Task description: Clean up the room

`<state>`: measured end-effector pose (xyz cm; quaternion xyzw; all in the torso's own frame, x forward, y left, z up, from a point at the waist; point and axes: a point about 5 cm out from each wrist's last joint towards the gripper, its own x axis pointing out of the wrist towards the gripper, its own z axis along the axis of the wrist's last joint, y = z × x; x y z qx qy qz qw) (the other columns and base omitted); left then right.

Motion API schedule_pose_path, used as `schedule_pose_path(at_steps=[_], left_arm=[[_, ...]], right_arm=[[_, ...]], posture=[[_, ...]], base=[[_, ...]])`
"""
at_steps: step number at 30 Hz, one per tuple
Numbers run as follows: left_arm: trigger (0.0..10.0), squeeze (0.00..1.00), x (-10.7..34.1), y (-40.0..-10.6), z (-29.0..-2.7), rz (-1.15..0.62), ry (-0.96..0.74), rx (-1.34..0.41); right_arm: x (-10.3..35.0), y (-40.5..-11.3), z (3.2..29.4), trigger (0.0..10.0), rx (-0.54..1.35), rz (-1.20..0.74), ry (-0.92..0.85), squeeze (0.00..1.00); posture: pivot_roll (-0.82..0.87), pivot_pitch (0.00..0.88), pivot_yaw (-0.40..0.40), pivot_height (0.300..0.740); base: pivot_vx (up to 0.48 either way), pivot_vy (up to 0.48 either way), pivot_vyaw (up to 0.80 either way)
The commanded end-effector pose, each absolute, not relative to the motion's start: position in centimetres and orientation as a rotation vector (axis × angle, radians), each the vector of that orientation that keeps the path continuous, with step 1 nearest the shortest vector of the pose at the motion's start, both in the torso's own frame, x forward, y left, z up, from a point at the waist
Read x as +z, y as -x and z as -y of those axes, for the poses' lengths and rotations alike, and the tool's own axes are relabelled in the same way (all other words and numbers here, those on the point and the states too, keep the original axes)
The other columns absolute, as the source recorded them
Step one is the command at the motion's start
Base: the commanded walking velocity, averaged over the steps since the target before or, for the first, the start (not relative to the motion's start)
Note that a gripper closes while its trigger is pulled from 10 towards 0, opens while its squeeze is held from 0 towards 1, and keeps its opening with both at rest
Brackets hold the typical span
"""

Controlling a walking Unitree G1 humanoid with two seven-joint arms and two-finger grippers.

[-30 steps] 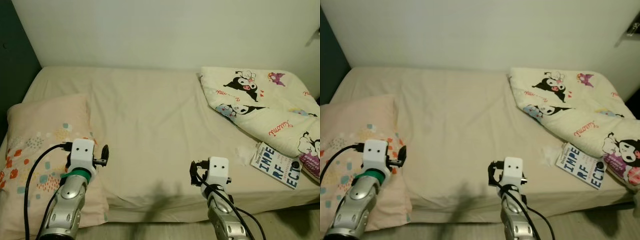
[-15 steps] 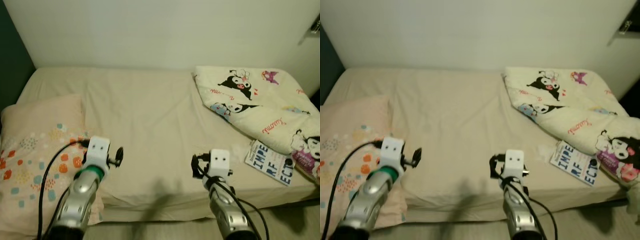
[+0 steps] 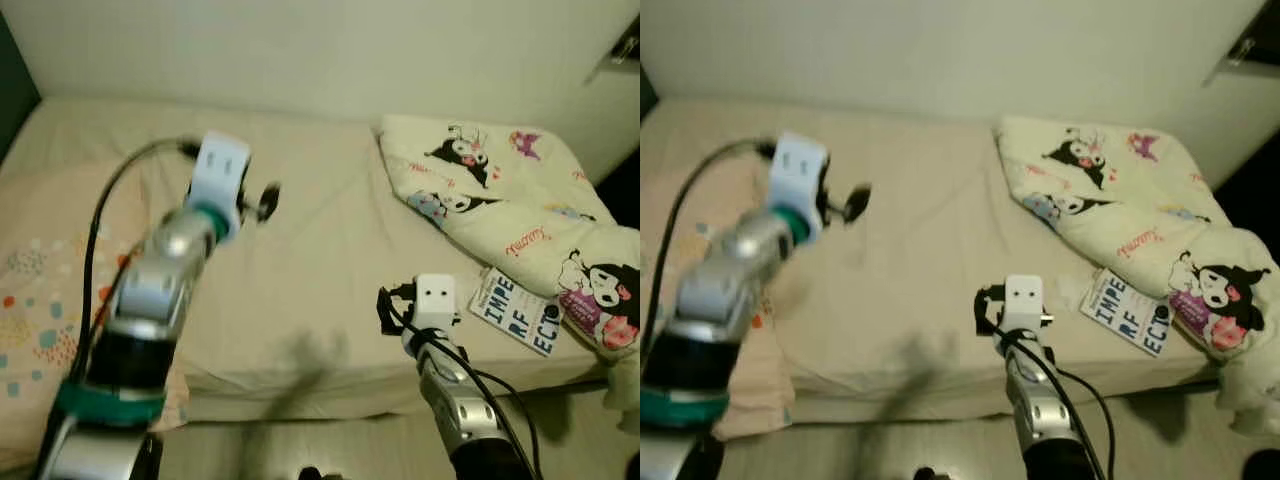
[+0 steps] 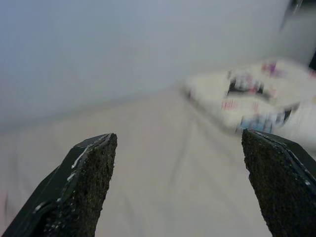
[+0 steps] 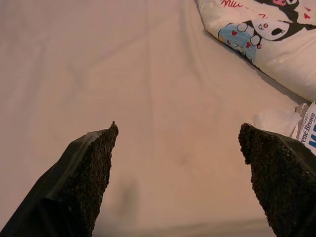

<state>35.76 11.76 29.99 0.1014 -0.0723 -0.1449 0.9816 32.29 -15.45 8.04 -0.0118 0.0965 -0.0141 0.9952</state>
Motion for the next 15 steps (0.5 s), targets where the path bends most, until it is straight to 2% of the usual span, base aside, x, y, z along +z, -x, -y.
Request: schedule_pose_path(at_steps=[1, 6, 11, 15], left_arm=[[10.0, 0.00, 31.2, -35.4, -10.8, 0.156, -0.205, -0.340], [10.0, 0.00, 37.9, -34.0, -8.8, 0.287, -0.258, -0.457], [10.0, 0.00, 40.9, -33.0, -8.1, 0.342, -0.256, -0.496], [10.0, 0.00, 41.5, -32.8, -8.5, 0.335, -0.221, -0.482]], right_arm=[[7.5, -31.9, 16.0, 10.0, -0.034, -0.225, 0.032, 0.00], [7.5, -31.9, 15.8, 10.0, -0.002, -0.235, 0.048, 0.00], [7.6, -31.8, 15.6, 10.0, 0.006, -0.235, 0.048, 0.00], [7.7, -31.6, 15.8, 10.0, 0.006, -0.239, 0.050, 0.00]], posture=[[0.13, 0.170, -0.145, 0.740], [0.13, 0.183, -0.158, 0.740], [0.14, 0.187, -0.157, 0.740], [0.13, 0.193, -0.155, 0.740]], base=[[0.000, 0.000, 0.00], [0.000, 0.000, 0.00], [0.000, 0.000, 0.00], [0.000, 0.000, 0.00]])
